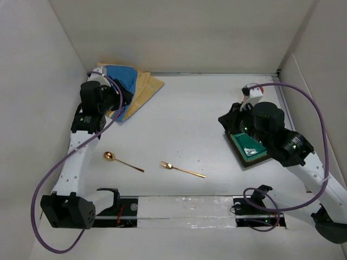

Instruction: Set the dinner table for one person

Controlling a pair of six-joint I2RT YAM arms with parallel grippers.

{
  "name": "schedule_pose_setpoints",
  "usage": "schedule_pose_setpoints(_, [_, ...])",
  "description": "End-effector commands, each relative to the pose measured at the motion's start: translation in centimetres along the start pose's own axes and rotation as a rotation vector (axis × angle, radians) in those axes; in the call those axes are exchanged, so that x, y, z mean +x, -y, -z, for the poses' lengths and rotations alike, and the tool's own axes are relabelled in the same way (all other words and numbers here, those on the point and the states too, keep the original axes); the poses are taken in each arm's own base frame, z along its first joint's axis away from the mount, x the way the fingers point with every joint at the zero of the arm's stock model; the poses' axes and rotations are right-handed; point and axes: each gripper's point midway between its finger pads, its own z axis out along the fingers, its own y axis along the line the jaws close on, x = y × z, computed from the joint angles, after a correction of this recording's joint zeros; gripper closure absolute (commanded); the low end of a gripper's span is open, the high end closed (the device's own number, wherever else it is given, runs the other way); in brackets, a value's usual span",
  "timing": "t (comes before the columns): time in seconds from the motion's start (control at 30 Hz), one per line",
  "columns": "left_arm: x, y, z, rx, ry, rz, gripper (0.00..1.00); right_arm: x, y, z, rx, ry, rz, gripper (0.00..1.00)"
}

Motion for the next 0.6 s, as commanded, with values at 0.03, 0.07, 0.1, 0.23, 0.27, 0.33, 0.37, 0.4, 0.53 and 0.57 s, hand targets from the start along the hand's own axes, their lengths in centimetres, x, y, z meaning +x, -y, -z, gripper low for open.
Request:
schedule_pose_setpoints(0.03, [-1.4, -2.5, -0.6, -0.143, 0.058, -0.002, 0.51, 0.0, -1.4, -0.6, -0.079, 0.017, -0.024, 0.99])
schedule_pose_setpoints(0.07, [-0.7, -3.8, -1.4, -0.194, 0.026, -0.007, 0.63, 0.2, -1.5, -0.8, -0.087, 0.005, -0.021, 1.0])
schedule_pose_setpoints(0.1, [-0.2, -4.7, -1.9, -0.232, 0.008, -0.012, 0.75, 0.6, -1.6, -0.9, -0.096, -0.009, -0.016, 1.0])
schedule_pose_setpoints(0.23, [2.0, -9.4, -3.9, -0.437, -0.076, -0.038, 1.0, 0.9, -1.7, -1.2, -0.106, -0.009, -0.003, 1.0])
schedule_pose_setpoints(0.27, [3.2, -10.5, -4.7, -0.471, -0.115, -0.042, 1.0, 0.9, -1.5, -1.4, -0.101, -0.007, -0.003, 1.0])
schedule_pose_setpoints(0.33, [3.8, -11.4, -5.5, -0.498, -0.137, -0.061, 0.96, 1.1, -1.7, -1.4, -0.115, -0.016, 0.006, 1.0])
schedule_pose_setpoints(0.37, [4.3, -12.0, -6.3, -0.507, -0.155, -0.07, 0.78, 1.3, -1.7, -1.5, -0.118, -0.02, 0.005, 1.0])
schedule_pose_setpoints(0.4, [4.6, -12.3, -6.7, -0.51, -0.169, -0.084, 0.69, 1.4, -1.8, -1.6, -0.122, -0.023, 0.006, 1.0])
schedule_pose_setpoints(0.53, [5.8, -13.2, -8.8, -0.519, -0.211, -0.121, 0.5, 1.9, -1.4, -1.9, -0.107, -0.04, 0.012, 0.99])
schedule_pose_setpoints(0.57, [6.6, -13.5, -9.6, -0.53, -0.237, -0.131, 0.47, 2.1, -1.4, -2.0, -0.106, -0.043, 0.012, 0.84])
